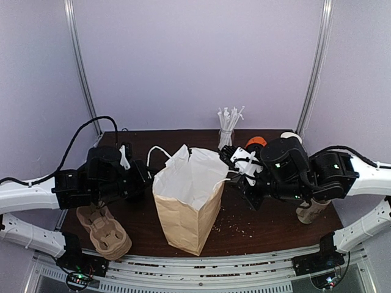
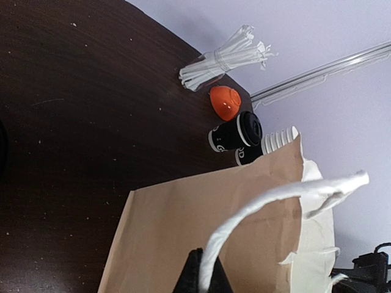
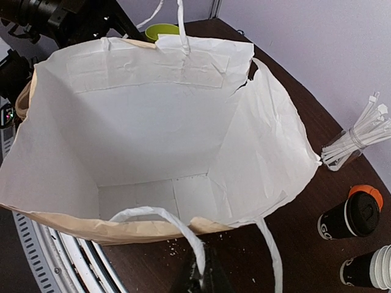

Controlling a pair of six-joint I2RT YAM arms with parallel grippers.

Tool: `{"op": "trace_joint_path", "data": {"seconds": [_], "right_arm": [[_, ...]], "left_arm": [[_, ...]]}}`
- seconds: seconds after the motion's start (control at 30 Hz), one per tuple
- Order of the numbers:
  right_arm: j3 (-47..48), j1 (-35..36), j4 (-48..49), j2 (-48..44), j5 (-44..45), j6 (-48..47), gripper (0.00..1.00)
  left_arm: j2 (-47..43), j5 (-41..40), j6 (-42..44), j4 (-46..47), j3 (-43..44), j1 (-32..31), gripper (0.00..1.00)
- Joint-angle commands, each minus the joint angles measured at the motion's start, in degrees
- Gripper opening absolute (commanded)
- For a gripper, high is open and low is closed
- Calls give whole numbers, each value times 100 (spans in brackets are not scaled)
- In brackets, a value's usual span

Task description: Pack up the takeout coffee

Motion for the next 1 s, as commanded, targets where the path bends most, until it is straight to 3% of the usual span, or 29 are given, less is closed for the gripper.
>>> {"op": "trace_joint_path", "data": {"seconds": [0.0,0.13,0.37,0.5,0.67,0.97], "right_arm": [[-43,42,-323,-133,-213,13,14],[71,44,-503,-190,-307,66,41],[616,39,-845,-222,-386,52,63],[1073,43,-1110,-225,-719,56,74],[1632,42,-1312,-223,-1156,111,95],[2070,44,-1241,-313,-1385,84,100]], "left_arm": [[126,421,-181,339,-80,40,0],[162,333,-56,186,21,40,0],[213,184,518,-72,346,40,0],[210,183,777,-99,453,40,9],[156,182,1029,-238,610,40,20],[-84,251,1304,-542,812,40,41]]}}
